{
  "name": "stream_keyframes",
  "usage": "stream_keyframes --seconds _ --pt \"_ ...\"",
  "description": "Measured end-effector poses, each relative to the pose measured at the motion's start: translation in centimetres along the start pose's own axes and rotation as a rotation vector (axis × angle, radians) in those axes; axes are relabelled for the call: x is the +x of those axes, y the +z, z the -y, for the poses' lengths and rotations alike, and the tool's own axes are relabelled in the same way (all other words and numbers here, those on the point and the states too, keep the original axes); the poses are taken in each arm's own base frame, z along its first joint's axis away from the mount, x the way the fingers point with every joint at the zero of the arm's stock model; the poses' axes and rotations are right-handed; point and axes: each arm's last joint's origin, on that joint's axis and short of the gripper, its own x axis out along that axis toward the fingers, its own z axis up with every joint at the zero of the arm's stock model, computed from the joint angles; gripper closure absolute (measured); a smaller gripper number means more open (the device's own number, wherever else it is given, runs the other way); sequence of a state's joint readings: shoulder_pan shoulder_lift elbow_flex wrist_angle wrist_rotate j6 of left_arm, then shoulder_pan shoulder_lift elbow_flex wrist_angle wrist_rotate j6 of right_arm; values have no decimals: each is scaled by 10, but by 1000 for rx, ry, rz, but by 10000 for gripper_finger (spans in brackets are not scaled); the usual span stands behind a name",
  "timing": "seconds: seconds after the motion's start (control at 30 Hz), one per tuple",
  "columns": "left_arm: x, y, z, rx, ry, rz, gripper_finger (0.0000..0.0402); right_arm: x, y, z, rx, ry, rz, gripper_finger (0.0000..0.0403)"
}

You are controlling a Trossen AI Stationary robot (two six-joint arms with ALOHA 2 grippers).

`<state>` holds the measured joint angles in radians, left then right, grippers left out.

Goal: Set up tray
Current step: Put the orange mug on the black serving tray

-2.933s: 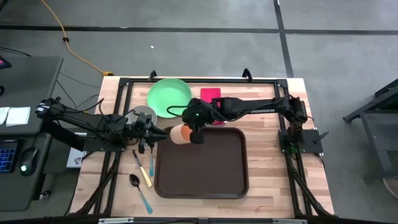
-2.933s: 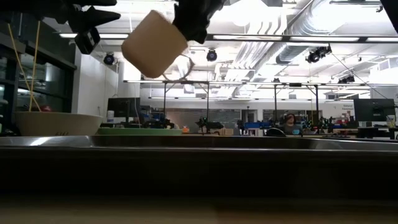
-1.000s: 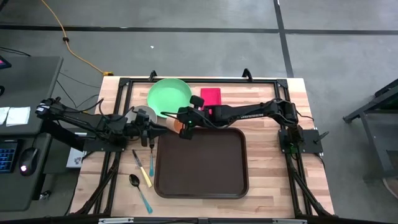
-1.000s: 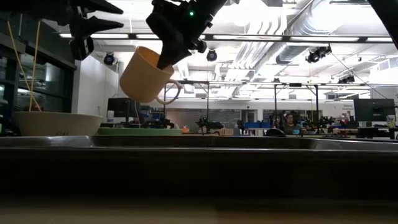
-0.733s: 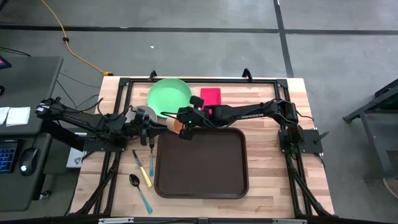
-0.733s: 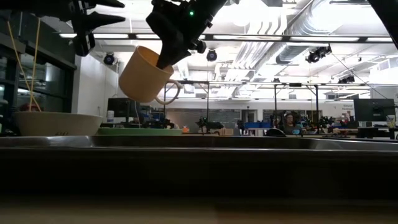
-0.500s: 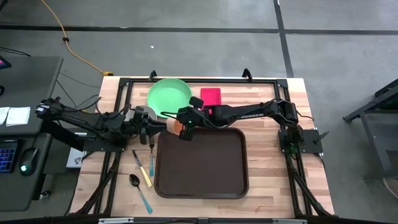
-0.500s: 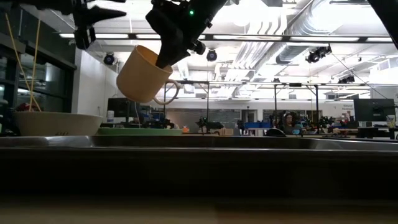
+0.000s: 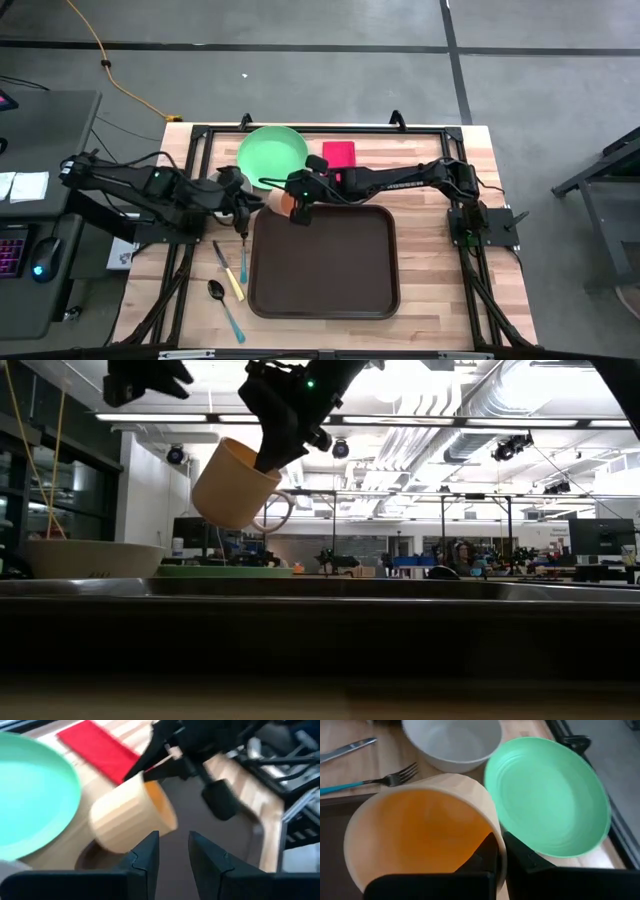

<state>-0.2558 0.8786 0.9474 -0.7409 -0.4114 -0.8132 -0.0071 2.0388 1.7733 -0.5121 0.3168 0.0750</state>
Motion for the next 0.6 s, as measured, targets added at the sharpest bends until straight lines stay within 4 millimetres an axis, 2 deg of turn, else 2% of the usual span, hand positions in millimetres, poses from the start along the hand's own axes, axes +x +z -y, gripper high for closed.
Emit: stream_keyframes --seconds 0.3,0.6 --pt "0 -5 -5 6 66 -62 266 1 0 0 23 100 -9 403" --pt "-3 -16 -17 -10 178 -181 266 8 -1 14 76 163 -29 403"
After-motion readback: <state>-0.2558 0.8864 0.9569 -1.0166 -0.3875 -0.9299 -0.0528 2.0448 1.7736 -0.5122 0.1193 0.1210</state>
